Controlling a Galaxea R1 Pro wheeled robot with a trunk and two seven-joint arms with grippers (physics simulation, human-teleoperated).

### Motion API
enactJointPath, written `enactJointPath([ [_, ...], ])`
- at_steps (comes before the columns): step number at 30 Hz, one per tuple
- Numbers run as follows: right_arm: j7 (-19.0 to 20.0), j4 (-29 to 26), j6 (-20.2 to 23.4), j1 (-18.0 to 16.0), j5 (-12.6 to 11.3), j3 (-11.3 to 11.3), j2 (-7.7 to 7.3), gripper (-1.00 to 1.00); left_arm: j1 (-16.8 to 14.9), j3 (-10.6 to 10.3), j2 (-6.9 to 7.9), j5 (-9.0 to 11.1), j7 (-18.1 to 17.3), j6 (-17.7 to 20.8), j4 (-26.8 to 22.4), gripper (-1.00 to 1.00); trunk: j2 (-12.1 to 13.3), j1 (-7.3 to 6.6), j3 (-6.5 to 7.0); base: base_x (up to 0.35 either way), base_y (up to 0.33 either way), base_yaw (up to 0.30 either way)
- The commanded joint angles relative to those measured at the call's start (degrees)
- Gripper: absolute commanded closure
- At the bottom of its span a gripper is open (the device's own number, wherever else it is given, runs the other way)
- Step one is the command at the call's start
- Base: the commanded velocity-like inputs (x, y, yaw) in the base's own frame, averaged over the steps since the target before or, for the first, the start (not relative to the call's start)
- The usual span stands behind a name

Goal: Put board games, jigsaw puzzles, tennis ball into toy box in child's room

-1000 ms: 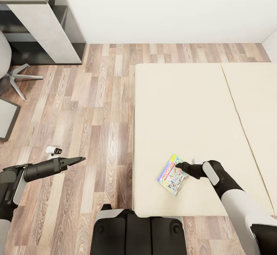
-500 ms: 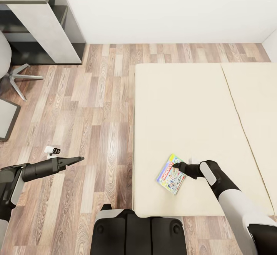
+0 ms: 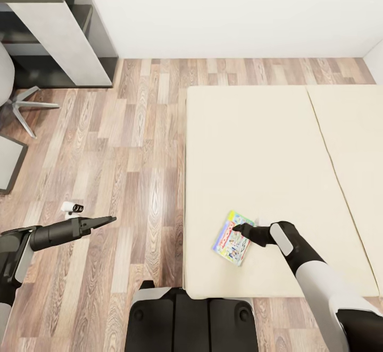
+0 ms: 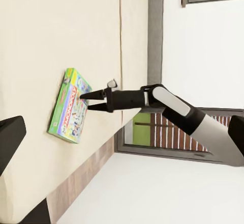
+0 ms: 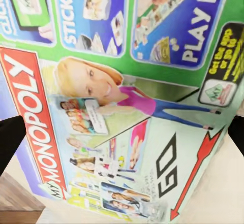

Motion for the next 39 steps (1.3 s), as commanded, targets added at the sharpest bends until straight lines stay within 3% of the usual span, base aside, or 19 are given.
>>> enactJointPath([
  [1,0.3,-0.1,0.3,0.0,0.3,-0.1,0.61,-1.0,0.0,0.0,0.01,0.0,-0.2,0.6,0.0,-1.0,-0.1,0.03,-0.08,0.0,0.0,0.0],
  [5,0.3,-0.1,0.2,-0.1,0.4,0.6,2.83,-1.0,0.0,0.0,0.0,0.0,-0.2,0.6,0.0,-1.0,-0.1,0.03,-0.12,0.0,0.0,0.0],
  [16,0.3,-1.9,0.3,-0.1,0.4,1.4,5.38,-1.0,0.0,0.0,0.05,0.0,-0.2,0.6,0.0,-1.0,-0.1,0.03,-0.13,0.0,0.0,0.0],
  [23,0.3,-2.9,0.3,0.0,0.4,1.6,6.32,-1.0,0.0,0.0,0.07,0.0,-0.2,0.6,0.0,-1.0,-0.1,0.03,-0.13,0.0,0.0,0.0],
  [30,0.2,-5.6,0.4,0.0,0.4,5.2,7.2,-1.0,0.0,0.0,0.04,0.0,-0.2,0.6,0.0,-1.0,-0.1,0.03,-0.13,0.0,0.0,0.0],
  [39,-0.1,-5.9,0.3,0.0,0.4,6.0,8.19,-1.0,0.0,0.0,0.04,0.0,-0.2,0.6,0.0,-1.0,-0.1,0.03,-0.13,0.0,0.0,0.0],
])
